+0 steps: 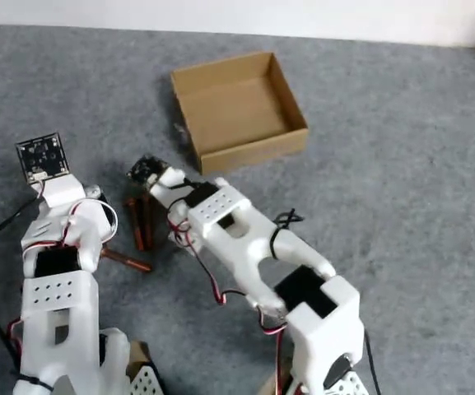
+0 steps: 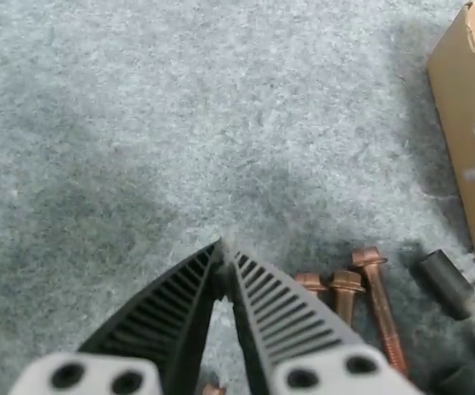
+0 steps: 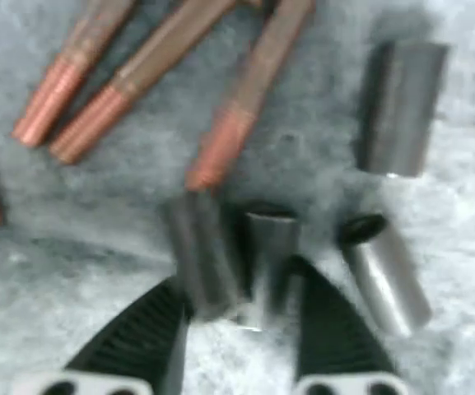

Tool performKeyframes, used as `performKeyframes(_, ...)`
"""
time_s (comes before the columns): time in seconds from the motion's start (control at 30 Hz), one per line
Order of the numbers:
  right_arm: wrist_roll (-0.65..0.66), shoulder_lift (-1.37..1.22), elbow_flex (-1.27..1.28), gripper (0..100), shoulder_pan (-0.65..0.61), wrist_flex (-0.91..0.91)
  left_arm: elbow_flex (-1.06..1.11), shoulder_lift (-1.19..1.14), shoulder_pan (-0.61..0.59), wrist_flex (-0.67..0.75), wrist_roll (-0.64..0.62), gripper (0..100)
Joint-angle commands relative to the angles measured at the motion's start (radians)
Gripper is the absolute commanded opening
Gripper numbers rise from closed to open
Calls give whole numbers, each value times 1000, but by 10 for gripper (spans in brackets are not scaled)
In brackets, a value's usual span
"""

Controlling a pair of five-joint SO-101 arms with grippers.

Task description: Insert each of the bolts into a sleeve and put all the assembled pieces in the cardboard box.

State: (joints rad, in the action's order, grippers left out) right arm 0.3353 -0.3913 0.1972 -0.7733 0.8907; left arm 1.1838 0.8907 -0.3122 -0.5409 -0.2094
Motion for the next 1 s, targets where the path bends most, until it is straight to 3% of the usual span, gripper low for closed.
performKeyframes(0.0, 2, 62, -10, 5, 8, 27, -7, 21, -8, 26, -17, 18)
performKeyframes(0.43, 2, 803, 507, 5, 117, -108, -7, 18, -8, 26, -17, 18)
performKeyframes(0.7, 3, 1130, 725, 5, 117, -107, -7, 16, 25, 28, -15, 18)
performKeyframes(0.83, 2, 1317, 895, 5, 117, -159, 13, 21, 162, 38, 137, 18)
performKeyframes(0.97, 2, 1552, 1092, 5, 119, -295, 79, 18, 239, 178, 239, 18)
